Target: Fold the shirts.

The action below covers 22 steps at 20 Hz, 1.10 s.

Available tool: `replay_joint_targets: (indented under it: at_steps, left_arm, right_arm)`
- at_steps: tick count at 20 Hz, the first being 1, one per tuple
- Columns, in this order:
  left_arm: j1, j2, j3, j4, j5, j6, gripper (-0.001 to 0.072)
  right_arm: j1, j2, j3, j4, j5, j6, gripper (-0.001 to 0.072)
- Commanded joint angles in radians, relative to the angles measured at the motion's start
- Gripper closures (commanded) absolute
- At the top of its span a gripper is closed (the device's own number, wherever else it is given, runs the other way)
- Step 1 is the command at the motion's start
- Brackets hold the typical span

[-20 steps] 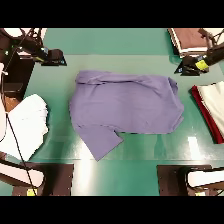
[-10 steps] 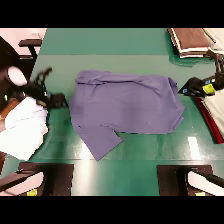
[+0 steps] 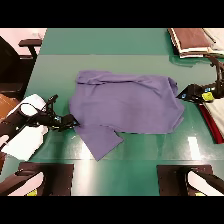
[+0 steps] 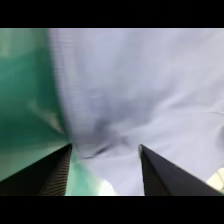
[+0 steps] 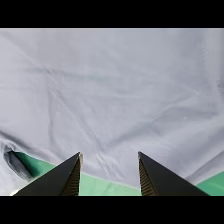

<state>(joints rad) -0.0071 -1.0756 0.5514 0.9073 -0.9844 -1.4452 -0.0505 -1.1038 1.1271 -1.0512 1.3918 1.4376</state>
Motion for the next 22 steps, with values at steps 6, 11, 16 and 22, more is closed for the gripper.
replay_joint_targets:
  at_steps: [6, 11, 16, 22]
  left_arm:
    - [-0.114, 0.004, 0.018, -0.015, 0.082, -0.019, 0.0681]
    - [-0.115, 0.012, 0.168, 0.025, -0.012, -0.012, 0.0681]
    - [-0.115, 0.011, 0.198, 0.021, -0.005, -0.013, 0.0681]
    - [-0.115, 0.011, 0.198, 0.019, -0.002, -0.014, 0.0681]
  right_arm:
    - [-0.061, 0.005, -0.013, -0.043, 0.038, 0.0, 0.0302]
    - [-0.333, 0.064, -0.274, -0.097, -0.002, -0.009, 0.0307]
    - [-0.494, -0.011, -0.463, 0.01, -0.106, -0.13, 0.0425]
    - [-0.491, -0.167, -0.472, 0.179, -0.223, -0.184, 0.0477]
